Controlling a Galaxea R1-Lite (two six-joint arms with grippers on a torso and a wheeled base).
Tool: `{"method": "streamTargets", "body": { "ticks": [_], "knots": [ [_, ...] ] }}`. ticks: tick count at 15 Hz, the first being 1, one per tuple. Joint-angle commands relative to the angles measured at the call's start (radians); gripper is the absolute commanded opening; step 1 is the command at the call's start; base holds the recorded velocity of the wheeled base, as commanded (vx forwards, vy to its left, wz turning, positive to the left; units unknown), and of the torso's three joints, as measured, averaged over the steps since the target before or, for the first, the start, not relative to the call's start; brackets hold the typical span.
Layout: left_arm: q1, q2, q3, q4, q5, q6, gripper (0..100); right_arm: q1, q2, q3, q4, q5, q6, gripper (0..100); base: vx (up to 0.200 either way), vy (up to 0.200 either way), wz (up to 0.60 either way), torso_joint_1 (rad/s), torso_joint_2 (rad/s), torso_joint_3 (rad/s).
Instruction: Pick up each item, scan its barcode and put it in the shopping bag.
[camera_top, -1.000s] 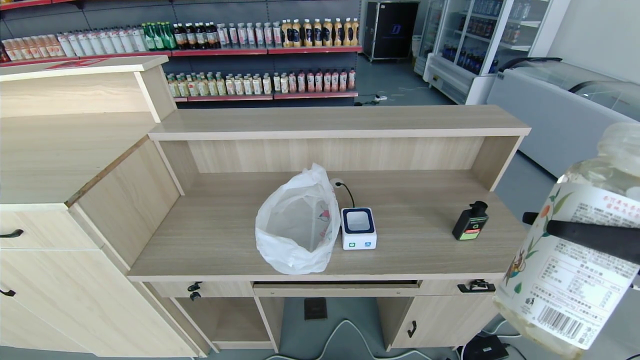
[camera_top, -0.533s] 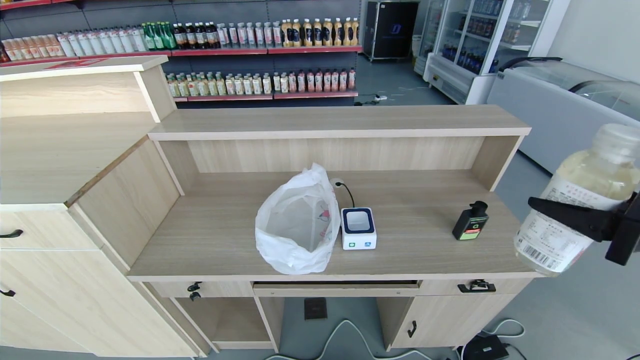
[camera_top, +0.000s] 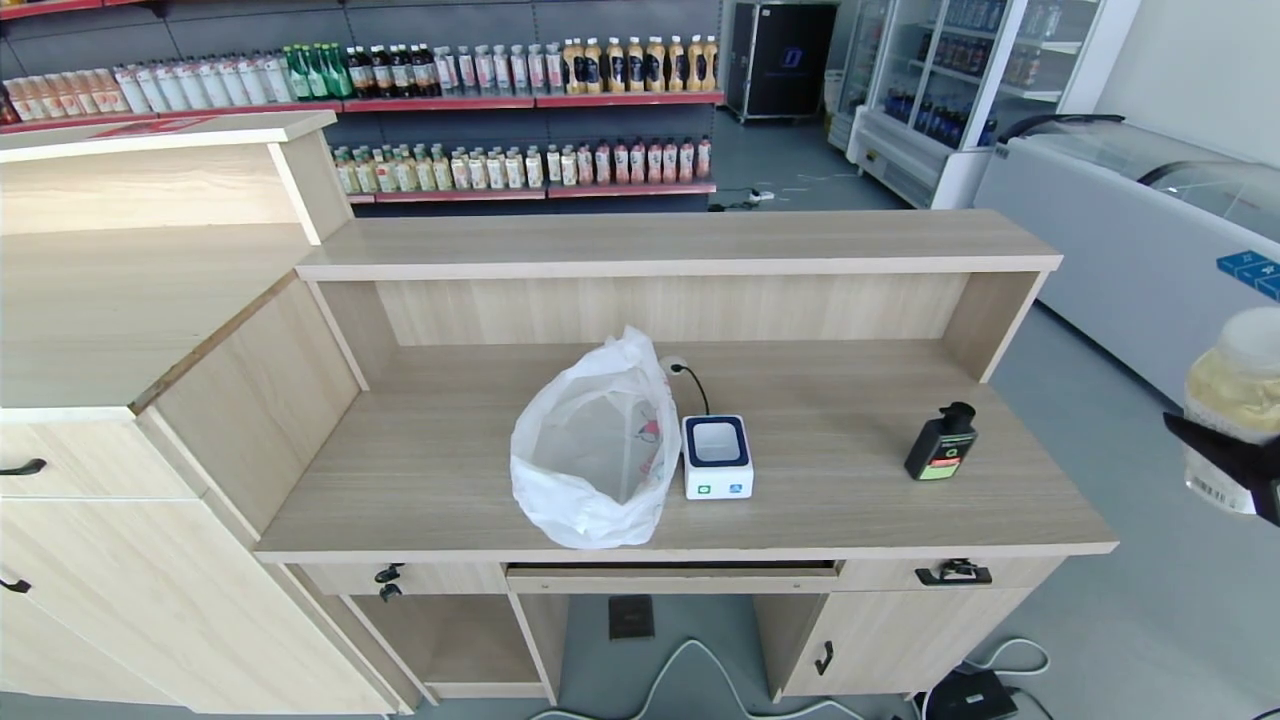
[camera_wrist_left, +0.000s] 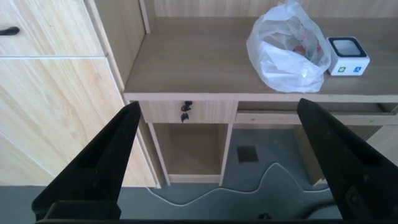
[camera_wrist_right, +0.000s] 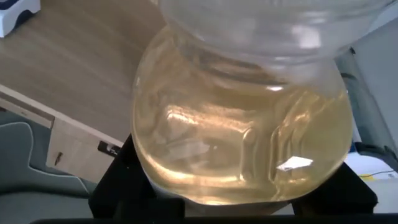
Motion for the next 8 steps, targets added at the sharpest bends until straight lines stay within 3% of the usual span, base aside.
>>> {"method": "streamTargets", "body": {
  "ticks": [1,2,5,8],
  "knots": [
    [0.001,0.000,0.000,0.000,0.001,0.000,100,-0.013,0.019,0.024,-0.021,0.000,-0.022,0,0.000,0.000,0.00,0.000,0.00,0.000],
    [0.001,0.000,0.000,0.000,-0.001,0.000,100,-0.024,0.017,0.033,-0.031,0.000,-0.053,0,0.000,0.000,0.00,0.000,0.00,0.000],
    [0.001,0.000,0.000,0.000,-0.001,0.000,100,-0.078,0.045,0.044,-0.095,0.000,-0.174,0,0.000,0.000,0.60,0.002,0.00,0.004],
    [0.001,0.000,0.000,0.000,-0.001,0.000,100,-0.072,0.085,0.041,-0.213,0.000,-0.180,0,0.000,0.000,0.60,0.007,0.00,0.001]
  ]
}}
